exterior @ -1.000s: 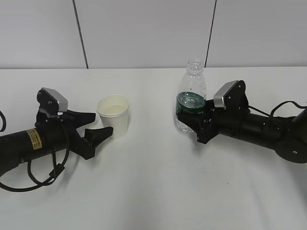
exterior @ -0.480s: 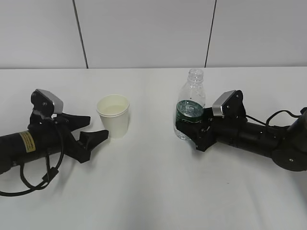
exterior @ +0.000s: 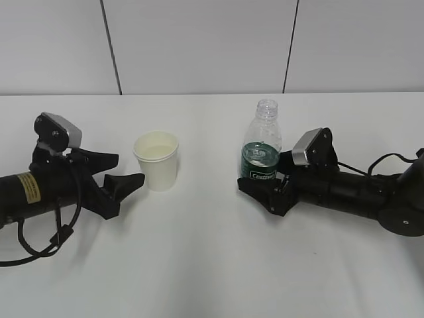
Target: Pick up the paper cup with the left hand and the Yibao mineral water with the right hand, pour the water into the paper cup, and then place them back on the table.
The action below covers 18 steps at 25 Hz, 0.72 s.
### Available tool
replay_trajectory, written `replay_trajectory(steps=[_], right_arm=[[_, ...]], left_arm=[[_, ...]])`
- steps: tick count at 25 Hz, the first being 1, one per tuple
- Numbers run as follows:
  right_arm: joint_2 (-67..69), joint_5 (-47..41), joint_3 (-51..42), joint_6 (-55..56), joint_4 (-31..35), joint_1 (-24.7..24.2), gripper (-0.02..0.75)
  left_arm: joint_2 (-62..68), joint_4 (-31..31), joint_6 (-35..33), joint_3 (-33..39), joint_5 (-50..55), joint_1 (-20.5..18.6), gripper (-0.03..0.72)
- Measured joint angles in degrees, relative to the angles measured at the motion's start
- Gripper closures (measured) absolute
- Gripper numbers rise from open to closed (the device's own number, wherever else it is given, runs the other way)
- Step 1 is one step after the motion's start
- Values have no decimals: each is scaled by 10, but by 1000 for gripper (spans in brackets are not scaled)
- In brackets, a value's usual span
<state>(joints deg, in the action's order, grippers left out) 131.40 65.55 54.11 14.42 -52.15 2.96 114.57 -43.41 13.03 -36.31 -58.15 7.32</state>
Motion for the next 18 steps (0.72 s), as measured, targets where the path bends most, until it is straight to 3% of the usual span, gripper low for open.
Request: replay_trajectory(steps=[12, 18], right_arm=[[-91, -33, -90, 1, -8, -44, 92], [-136, -61, -126, 1, -11, -45, 102]], left_arm=[[-28, -22, 23, 9, 8, 0, 167], [-77, -44, 49, 9, 87, 0, 167]])
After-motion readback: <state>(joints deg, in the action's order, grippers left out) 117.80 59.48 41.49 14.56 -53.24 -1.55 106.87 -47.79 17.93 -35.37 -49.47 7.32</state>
